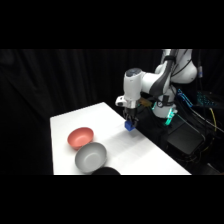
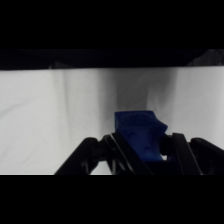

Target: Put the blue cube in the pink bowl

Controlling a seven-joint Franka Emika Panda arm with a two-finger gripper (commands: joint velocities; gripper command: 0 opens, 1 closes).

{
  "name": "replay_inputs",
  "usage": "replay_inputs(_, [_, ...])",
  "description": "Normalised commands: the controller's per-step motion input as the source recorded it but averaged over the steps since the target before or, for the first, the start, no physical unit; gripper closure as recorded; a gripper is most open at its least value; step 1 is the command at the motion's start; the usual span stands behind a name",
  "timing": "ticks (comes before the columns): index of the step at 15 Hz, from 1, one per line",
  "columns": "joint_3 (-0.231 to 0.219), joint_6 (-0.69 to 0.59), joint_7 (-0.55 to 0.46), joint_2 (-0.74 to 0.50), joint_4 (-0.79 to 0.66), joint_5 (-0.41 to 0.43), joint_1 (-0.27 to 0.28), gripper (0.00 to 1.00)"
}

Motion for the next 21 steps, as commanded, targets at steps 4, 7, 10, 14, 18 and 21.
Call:
replay_inputs(4, [0.116,-0.44,-0.2,-0.52,0.0,0.013,-0.213,0.8])
replay_inputs(7, [0.073,-0.42,-0.29,-0.45,0.07,0.097,-0.159,0.8])
replay_inputs(10, [0.056,-0.38,-0.3,-0.27,0.18,0.146,-0.098,0.8])
replay_inputs(14, [0.019,-0.31,-0.3,0.03,0.35,0.189,-0.063,0.8])
replay_inputs(18, [-0.03,-0.23,-0.29,0.3,0.49,0.199,-0.077,0.8])
replay_inputs(21, [-0.045,-0.2,-0.3,0.35,0.52,0.178,-0.093,0.8])
